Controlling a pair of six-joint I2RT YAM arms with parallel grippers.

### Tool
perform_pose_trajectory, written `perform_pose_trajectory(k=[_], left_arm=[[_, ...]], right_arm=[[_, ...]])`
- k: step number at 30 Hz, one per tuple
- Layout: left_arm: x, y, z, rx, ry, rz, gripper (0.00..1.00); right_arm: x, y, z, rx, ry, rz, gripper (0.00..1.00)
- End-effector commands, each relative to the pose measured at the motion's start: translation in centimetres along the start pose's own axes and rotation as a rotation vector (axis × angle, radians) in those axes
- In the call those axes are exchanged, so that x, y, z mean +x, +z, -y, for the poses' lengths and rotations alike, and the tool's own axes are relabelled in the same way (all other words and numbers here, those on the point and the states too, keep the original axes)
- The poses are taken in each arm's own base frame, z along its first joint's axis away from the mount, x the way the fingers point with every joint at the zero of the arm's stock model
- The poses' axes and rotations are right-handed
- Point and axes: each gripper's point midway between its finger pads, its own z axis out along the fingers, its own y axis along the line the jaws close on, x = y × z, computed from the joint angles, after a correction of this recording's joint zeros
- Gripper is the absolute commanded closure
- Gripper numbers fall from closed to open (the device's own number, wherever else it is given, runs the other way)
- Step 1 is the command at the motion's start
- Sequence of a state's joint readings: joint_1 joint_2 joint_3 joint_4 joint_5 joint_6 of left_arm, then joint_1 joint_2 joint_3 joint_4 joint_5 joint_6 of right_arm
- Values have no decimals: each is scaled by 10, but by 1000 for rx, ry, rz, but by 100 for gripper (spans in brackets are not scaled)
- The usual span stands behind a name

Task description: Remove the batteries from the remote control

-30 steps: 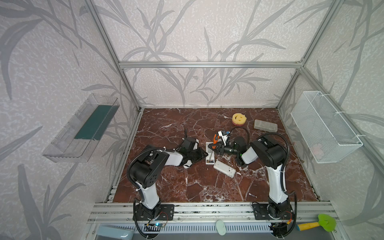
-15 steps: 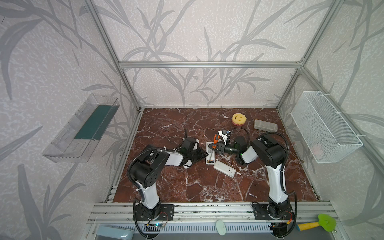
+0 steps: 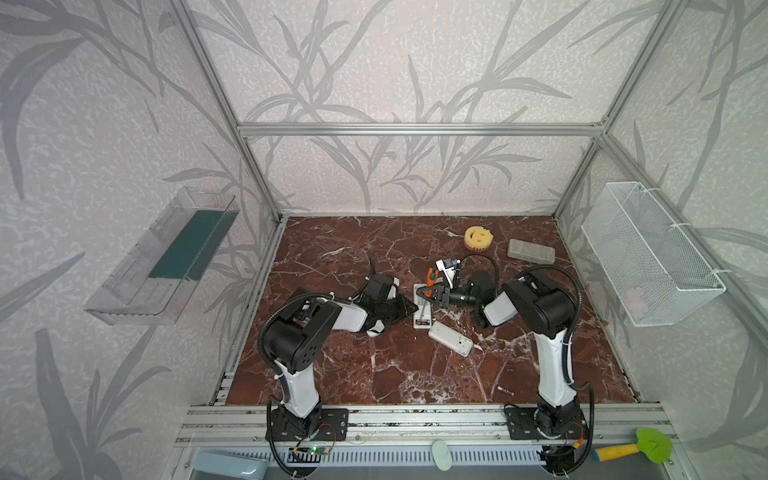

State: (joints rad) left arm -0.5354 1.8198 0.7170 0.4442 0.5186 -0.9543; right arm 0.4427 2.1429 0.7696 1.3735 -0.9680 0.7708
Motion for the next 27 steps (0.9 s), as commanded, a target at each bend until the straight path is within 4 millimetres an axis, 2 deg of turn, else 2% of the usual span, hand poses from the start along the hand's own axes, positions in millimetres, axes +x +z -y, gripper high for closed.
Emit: perform_pose_trajectory(k=[1, 10, 20, 23, 27], left_arm=[[14, 9, -25, -78, -35, -29, 77], [14, 9, -26, -81, -35, -31, 77], [14, 8, -25, -81, -35, -30, 78], [14, 8, -25, -80, -31, -30, 78], [13, 7, -24, -79, -32, -28, 78]], right_arm=[[-5, 2, -30, -96, -31, -35, 100], [-4, 2, -37, -120, -29, -54, 100], [13, -4, -37, -121, -2, -99, 100], [11, -5, -39, -109, -16, -99, 100], [6, -10, -30, -24, -48, -83, 100]])
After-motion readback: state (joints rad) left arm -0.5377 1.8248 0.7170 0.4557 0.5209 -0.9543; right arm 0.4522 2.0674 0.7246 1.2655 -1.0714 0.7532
